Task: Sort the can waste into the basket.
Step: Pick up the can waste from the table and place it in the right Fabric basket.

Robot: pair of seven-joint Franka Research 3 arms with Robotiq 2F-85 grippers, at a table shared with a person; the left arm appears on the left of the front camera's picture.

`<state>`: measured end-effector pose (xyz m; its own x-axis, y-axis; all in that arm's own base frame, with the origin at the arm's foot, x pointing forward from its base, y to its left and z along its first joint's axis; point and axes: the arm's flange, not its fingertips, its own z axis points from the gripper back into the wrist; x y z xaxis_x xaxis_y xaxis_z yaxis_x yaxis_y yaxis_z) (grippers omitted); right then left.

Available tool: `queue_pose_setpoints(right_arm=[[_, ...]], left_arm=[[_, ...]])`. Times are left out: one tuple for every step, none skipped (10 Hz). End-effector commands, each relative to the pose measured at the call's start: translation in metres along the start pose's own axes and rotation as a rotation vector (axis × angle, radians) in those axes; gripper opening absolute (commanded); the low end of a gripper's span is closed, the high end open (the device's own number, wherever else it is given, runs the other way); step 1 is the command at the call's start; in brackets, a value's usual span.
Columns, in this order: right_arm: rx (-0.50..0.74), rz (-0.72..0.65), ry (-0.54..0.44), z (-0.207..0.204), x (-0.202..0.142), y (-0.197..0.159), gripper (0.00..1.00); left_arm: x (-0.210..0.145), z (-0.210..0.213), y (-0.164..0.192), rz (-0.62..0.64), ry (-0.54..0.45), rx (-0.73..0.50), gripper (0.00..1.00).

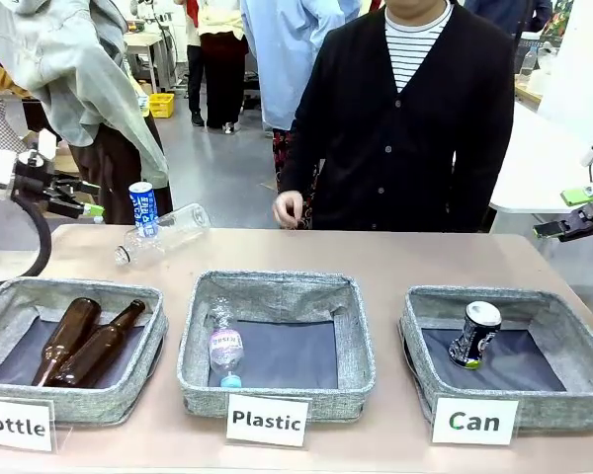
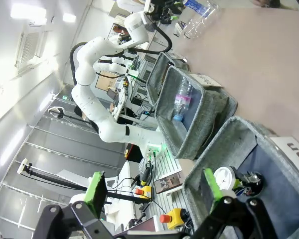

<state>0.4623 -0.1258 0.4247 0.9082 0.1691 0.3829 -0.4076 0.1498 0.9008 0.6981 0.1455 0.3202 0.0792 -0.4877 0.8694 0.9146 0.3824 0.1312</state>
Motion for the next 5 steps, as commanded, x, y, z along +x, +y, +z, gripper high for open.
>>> queue_pose_setpoints(right_arm=[[0.0,0.013,0.011,0.003,0.001,0.001,1.0],[0.0,0.013,0.011,0.003,0.001,0.001,1.0],[0.0,0.013,0.011,0.003,0.001,0.001,1.0],[0.0,0.013,0.011,0.003,0.001,0.001,1.0],[0.0,0.013,0.011,0.003,0.001,0.001,1.0]], left_arm=[[0.004,-0.012,0.037,0.043,-0.017,-0.031,1.0],[0.005,-0.024,0.046,0.032,-0.012,-0.061,1.0],[0.007,-0.038,0.053,0.022,-0.011,-0.114,1.0],[0.008,-0.048,0.057,0.01,-0.007,-0.157,1.0],[0.01,-0.054,0.059,-0.002,-0.016,-0.185,1.0]])
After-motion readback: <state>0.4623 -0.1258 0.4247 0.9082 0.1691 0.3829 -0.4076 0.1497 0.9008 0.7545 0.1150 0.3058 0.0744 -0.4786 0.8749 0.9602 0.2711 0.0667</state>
